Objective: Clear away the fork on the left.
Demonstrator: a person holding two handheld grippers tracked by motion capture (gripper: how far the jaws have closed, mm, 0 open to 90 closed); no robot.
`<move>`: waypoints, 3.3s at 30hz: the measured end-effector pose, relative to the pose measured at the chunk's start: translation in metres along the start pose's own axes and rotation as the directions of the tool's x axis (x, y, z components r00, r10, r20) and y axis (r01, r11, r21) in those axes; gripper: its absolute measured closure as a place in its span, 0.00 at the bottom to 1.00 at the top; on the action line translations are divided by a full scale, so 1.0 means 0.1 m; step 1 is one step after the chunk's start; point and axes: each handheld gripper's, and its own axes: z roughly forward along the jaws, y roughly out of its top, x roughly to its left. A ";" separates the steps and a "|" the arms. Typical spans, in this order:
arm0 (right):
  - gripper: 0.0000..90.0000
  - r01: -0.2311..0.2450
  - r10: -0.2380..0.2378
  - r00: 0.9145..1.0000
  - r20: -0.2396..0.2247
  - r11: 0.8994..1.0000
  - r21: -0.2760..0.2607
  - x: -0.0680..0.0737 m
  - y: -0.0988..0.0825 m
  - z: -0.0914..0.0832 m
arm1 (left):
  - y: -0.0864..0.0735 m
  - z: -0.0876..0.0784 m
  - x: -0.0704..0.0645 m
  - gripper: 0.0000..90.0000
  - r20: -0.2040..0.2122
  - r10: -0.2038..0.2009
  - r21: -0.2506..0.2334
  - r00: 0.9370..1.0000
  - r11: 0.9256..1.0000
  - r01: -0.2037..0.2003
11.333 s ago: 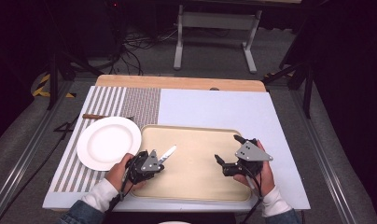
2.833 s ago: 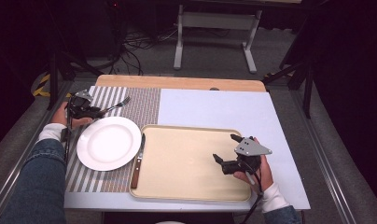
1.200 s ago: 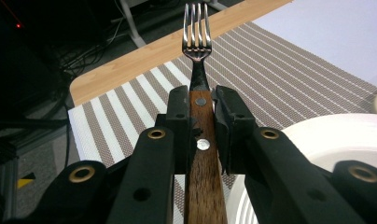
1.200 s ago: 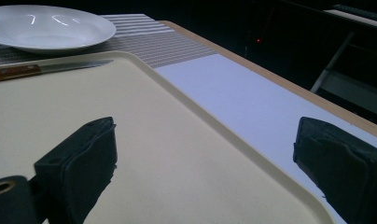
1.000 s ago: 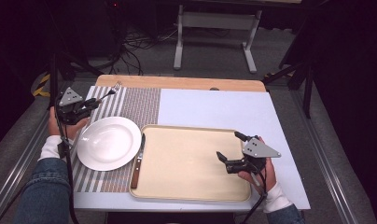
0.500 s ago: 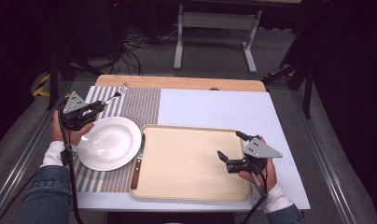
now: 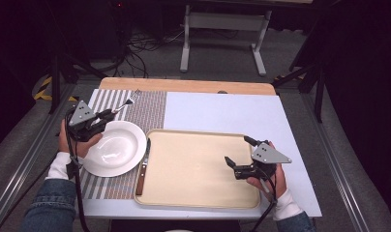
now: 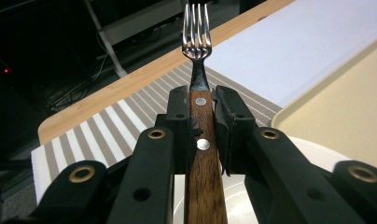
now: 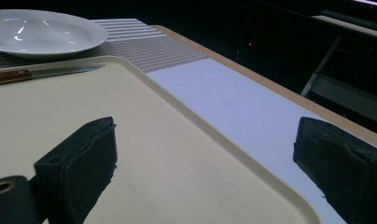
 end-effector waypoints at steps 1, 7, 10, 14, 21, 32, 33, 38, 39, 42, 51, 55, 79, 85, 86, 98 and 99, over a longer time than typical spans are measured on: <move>0.08 0.001 -0.001 1.000 0.000 1.000 0.000 0.00 0.00 0.00 | 0.01 -0.01 -0.02 0.85 0.004 0.003 -0.004 1.000 1.000 -0.003; 0.08 0.016 -0.016 1.000 -0.009 1.000 -0.005 0.03 0.04 0.05 | 0.03 -0.05 -0.17 0.85 0.024 0.024 -0.021 0.999 1.000 -0.023; 0.08 0.017 -0.017 1.000 -0.019 1.000 -0.002 0.05 0.06 0.09 | 0.04 -0.08 -0.22 0.85 0.037 0.030 -0.033 0.999 0.999 -0.029; 0.08 0.015 -0.015 1.000 -0.016 1.000 0.000 0.04 0.04 0.07 | 0.05 -0.08 -0.30 0.85 0.050 0.047 -0.040 0.998 0.998 -0.045; 0.08 0.008 -0.008 1.000 -0.002 1.000 0.003 0.03 0.02 0.02 | 0.01 -0.05 -0.43 0.85 0.080 0.055 -0.044 0.995 0.998 -0.051; 0.08 0.015 -0.015 1.000 0.009 1.000 0.010 0.04 -0.01 -0.03 | 0.00 -0.04 -0.67 0.85 0.136 0.082 -0.054 0.987 0.996 -0.075; 0.08 0.016 -0.016 1.000 0.011 1.000 0.011 0.04 -0.01 -0.03 | 0.01 -0.04 -0.69 0.85 0.143 0.083 -0.058 0.986 0.995 -0.076; 0.08 0.014 -0.014 1.000 0.004 1.000 0.013 0.04 -0.02 -0.02 | 0.03 -0.04 -0.79 0.85 0.162 0.103 -0.057 0.981 0.994 -0.095; 0.08 0.014 -0.014 1.000 0.004 1.000 0.014 0.04 -0.02 -0.02 | 0.03 -0.04 -0.81 0.85 0.165 0.101 -0.055 0.981 0.994 -0.093; 0.08 0.012 -0.012 1.000 0.007 1.000 0.008 0.03 -0.02 -0.03 | 0.02 -0.04 -0.84 0.85 0.175 0.103 -0.055 0.979 0.994 -0.094; 0.08 0.033 -0.033 0.999 0.008 0.999 0.013 0.06 0.00 -0.03 | 0.01 -0.03 -1.01 0.85 0.213 0.130 -0.041 0.968 0.991 -0.124; 0.08 0.035 -0.035 0.999 0.014 0.999 0.003 0.05 0.02 -0.04 | 0.02 -0.03 -1.10 0.85 0.236 0.147 -0.043 0.961 0.989 -0.141; 0.08 0.044 -0.044 0.999 0.016 0.999 0.010 0.05 0.02 -0.04 | 0.02 0.03 -1.45 0.85 0.316 0.194 -0.008 0.929 0.979 -0.202; 0.08 0.044 -0.044 0.999 0.019 0.999 0.006 0.04 0.02 -0.05 | 0.01 0.05 -1.53 0.85 0.329 0.191 0.011 0.925 0.978 -0.206; 0.08 0.045 -0.045 0.999 0.019 0.999 0.009 0.04 0.02 -0.05 | 0.01 0.06 -1.53 0.85 0.333 0.190 0.014 0.924 0.978 -0.207; 0.08 0.050 -0.050 0.999 0.014 0.999 0.014 0.05 0.02 -0.05 | -0.02 0.12 -1.71 0.85 0.366 0.198 0.051 0.910 0.972 -0.231; 0.08 0.051 -0.051 0.999 0.014 0.999 0.015 0.05 0.02 -0.05 | -0.02 0.13 -1.72 0.85 0.367 0.201 0.053 0.908 0.970 -0.237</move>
